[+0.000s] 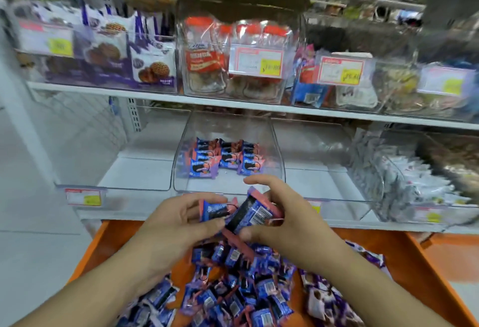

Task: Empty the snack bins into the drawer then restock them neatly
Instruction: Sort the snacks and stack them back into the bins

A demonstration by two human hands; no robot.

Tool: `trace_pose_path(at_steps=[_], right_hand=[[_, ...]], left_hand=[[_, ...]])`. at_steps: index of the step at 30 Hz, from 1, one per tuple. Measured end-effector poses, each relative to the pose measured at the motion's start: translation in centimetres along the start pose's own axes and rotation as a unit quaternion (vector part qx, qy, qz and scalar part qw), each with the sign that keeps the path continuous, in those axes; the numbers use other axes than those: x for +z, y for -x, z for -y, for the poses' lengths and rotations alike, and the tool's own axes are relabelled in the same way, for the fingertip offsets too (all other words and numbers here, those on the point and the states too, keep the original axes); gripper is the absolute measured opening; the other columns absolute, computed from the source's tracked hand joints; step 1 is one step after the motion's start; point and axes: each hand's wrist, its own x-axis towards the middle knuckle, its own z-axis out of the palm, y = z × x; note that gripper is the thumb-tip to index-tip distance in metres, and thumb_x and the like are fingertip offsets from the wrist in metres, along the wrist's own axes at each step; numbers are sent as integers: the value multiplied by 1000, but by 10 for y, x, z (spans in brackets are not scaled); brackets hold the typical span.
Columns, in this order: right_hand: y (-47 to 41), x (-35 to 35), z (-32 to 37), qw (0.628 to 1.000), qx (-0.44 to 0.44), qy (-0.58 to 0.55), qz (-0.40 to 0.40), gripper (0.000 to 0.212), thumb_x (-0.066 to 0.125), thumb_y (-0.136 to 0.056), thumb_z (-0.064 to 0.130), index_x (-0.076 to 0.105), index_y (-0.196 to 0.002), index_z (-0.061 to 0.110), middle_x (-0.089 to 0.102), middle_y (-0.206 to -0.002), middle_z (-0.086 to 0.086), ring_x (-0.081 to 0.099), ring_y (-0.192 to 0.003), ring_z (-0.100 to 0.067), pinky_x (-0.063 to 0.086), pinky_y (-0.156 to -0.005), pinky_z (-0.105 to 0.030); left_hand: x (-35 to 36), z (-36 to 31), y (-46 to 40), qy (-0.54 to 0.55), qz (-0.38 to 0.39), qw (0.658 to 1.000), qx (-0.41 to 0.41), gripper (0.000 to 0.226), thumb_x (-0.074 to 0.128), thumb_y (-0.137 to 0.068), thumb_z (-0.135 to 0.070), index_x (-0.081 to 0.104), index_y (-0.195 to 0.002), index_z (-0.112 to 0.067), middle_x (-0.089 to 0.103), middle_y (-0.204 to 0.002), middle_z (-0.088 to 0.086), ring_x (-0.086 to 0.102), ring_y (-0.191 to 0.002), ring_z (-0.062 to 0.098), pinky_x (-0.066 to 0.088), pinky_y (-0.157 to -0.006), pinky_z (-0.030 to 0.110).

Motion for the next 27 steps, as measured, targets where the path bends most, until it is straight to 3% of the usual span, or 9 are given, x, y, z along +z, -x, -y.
trace_pose_path(at_steps=[3,6,9,12,14,18,21,24,27], right_hand=[[-6,-4,2,999,0,-33,-15,40,83,-89,18,61,-117,36,67,-80,23,59,-59,-1,49,-59,-17],[-15,-10,0,997,-21,-30,-63,24,86,-85,22,70,-100,29,72,-82,9,62,-61,-14,52,-58,-30],[-25,-12,-1,988,-37,-34,-143,29,88,-83,24,71,-105,32,74,-95,10,72,-72,-14,60,-67,-37],[-32,-2,-8,972,-78,85,-203,40,89,-82,30,67,-113,40,67,-105,20,67,-88,-3,53,-74,-19],[-34,9,-12,964,-117,153,-181,48,87,-84,35,63,-124,42,58,-114,24,60,-101,-2,52,-79,-18],[-29,22,-12,977,-158,106,-91,41,75,-94,36,66,-134,40,55,-127,21,60,-118,-10,53,-92,-23],[-26,25,-10,983,-139,28,-120,25,75,-95,18,80,-114,34,63,-122,18,65,-114,-9,53,-92,-21],[-24,27,-8,986,-103,1,-132,42,84,-86,7,73,-112,39,64,-116,16,68,-107,-9,57,-88,-24],[-22,27,-4,992,-4,-39,-116,63,89,-82,21,55,-126,50,65,-116,17,69,-100,-8,58,-85,-26]], left_hand=[[2,-9,-7,1,-11,1000,21,38,78,-83,3,75,-116,-17,79,-110,7,76,-104,26,56,-98,49],[-2,-12,-18,19,-35,999,30,33,74,-88,1,76,-116,-17,79,-109,8,76,-103,26,57,-96,45],[-5,-13,-27,32,-64,997,28,28,71,-93,-1,78,-111,-21,79,-105,10,77,-99,27,63,-85,33],[1,-10,-29,51,-60,997,13,28,69,-95,-3,78,-110,-24,80,-102,10,78,-95,26,64,-77,31],[7,-9,-27,64,-40,997,5,26,66,-98,-5,76,-116,-22,79,-104,11,78,-96,26,64,-81,35],[7,-10,-26,148,-16,989,-5,29,51,-106,-18,73,-123,-12,76,-114,18,74,-107,35,63,-90,44],[2,-12,-23,167,-1,986,-6,34,57,-102,-26,69,-128,-7,75,-117,20,72,-110,38,62,-93,45],[0,-6,-19,117,-18,993,0,44,76,-85,-5,66,-128,-10,76,-113,18,74,-104,38,58,-97,52],[1,-7,-14,99,-30,995,2,46,76,-84,5,68,-126,-13,77,-110,16,75,-101,37,58,-97,52]])
